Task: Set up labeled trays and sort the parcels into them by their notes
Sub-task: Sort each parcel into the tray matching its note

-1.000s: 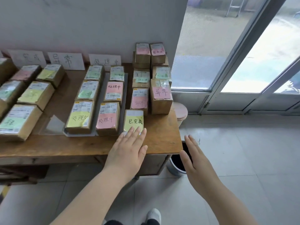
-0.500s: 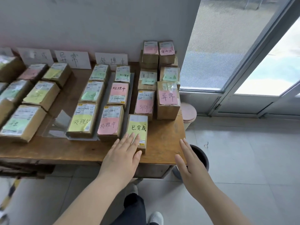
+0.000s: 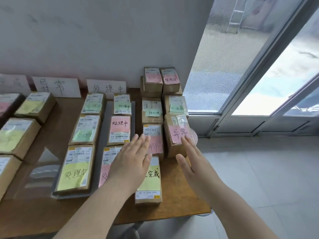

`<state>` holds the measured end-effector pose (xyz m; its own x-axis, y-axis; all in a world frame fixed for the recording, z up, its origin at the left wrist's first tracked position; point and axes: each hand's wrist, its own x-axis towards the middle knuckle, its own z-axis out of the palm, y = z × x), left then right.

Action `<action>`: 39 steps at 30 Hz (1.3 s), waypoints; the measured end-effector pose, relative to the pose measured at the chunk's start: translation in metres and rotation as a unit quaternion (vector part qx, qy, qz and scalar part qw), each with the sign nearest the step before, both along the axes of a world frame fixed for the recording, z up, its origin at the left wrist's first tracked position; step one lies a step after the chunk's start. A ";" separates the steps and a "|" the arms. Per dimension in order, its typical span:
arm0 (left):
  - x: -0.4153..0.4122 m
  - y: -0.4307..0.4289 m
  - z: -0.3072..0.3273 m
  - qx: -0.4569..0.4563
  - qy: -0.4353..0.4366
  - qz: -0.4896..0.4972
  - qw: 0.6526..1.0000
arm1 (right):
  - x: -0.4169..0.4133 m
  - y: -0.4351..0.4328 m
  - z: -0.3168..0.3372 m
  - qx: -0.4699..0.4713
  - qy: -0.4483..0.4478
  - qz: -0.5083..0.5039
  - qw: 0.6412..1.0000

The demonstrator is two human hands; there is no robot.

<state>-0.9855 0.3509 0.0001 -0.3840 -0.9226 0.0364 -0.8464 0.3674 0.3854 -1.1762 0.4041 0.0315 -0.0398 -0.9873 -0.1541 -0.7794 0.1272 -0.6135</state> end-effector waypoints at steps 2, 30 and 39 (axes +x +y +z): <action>0.004 -0.010 -0.001 0.003 -0.006 -0.010 1.000 | 0.005 -0.006 -0.001 0.001 -0.003 -0.005 1.000; -0.052 -0.216 0.007 0.051 -0.027 0.045 0.997 | -0.086 -0.240 -0.019 0.006 -0.047 -0.032 0.998; -0.095 -0.322 -0.007 0.136 0.081 0.179 0.971 | -0.110 -0.377 -0.049 0.025 -0.186 -0.168 0.968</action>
